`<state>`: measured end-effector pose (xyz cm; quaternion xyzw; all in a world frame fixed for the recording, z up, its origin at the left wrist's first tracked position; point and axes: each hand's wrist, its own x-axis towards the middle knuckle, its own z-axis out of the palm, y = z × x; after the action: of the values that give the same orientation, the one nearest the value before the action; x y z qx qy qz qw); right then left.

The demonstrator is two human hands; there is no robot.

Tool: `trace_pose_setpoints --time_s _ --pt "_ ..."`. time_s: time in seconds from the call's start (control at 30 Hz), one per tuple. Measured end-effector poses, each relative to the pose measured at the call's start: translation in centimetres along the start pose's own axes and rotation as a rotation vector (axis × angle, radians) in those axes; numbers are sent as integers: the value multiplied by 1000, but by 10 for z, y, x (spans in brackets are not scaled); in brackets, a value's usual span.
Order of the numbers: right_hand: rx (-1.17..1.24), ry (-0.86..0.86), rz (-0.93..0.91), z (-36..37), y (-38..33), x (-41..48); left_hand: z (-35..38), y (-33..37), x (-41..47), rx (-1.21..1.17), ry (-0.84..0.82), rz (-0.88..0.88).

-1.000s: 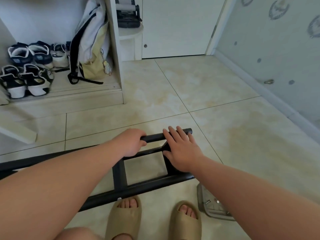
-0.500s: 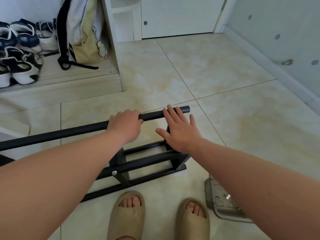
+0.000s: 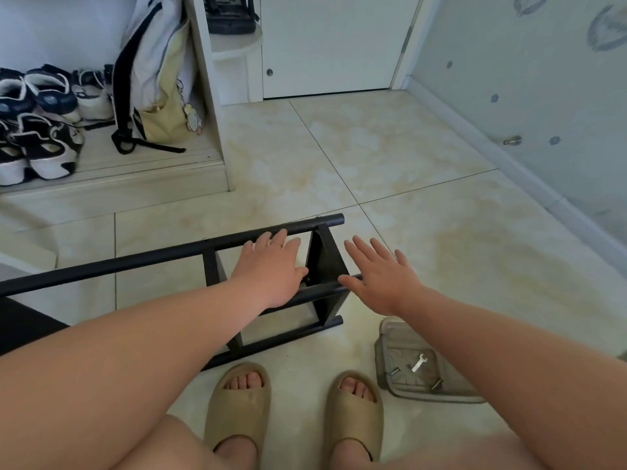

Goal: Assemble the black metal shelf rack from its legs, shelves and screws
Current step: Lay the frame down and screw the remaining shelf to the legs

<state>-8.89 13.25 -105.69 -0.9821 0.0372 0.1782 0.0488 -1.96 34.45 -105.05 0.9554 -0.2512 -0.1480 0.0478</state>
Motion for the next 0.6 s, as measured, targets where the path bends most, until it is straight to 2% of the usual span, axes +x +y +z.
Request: trace_pose_setpoints --time_s 0.1,0.27,0.37,0.5,0.6 --pt "57 -23 55 0 25 -29 -6 30 -6 -13 54 158" --pt "205 -176 219 7 76 -64 -4 77 -5 -77 142 414" --pt "227 -251 300 18 104 -69 10 100 1 -11 152 587" --pt "242 -355 359 39 130 -62 44 124 11 160 5 771" --pt "232 -402 360 62 145 -52 78 137 19 185 -186 798"
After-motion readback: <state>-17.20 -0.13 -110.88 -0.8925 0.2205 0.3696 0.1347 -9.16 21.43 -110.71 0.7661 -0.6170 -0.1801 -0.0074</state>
